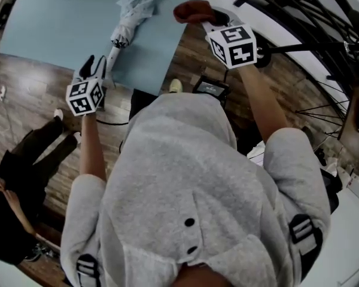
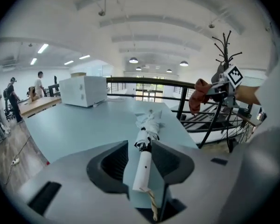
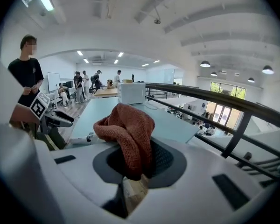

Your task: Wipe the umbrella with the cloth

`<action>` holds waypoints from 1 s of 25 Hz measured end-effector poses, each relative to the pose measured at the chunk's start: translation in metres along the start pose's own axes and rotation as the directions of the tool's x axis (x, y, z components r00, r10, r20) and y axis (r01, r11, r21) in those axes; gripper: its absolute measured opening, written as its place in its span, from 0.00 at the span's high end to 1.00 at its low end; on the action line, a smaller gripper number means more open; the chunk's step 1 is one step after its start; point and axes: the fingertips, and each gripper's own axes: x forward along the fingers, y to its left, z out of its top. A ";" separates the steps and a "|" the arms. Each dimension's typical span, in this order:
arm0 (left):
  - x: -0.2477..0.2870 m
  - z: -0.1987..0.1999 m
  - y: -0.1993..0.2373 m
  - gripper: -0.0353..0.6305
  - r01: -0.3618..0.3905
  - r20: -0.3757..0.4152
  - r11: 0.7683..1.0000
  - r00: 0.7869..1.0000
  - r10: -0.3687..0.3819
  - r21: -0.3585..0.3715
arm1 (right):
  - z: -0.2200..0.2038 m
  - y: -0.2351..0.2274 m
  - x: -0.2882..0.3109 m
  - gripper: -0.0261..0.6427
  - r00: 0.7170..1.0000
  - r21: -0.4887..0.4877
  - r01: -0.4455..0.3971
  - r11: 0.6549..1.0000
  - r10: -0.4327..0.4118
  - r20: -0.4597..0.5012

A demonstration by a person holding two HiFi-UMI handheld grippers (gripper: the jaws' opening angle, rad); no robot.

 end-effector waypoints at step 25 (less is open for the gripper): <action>-0.277 0.129 -0.089 0.92 0.040 0.570 0.994 0.816 -0.091 0.102 | 0.063 0.197 -0.219 0.85 0.950 0.199 0.120 0.973 -0.170 0.261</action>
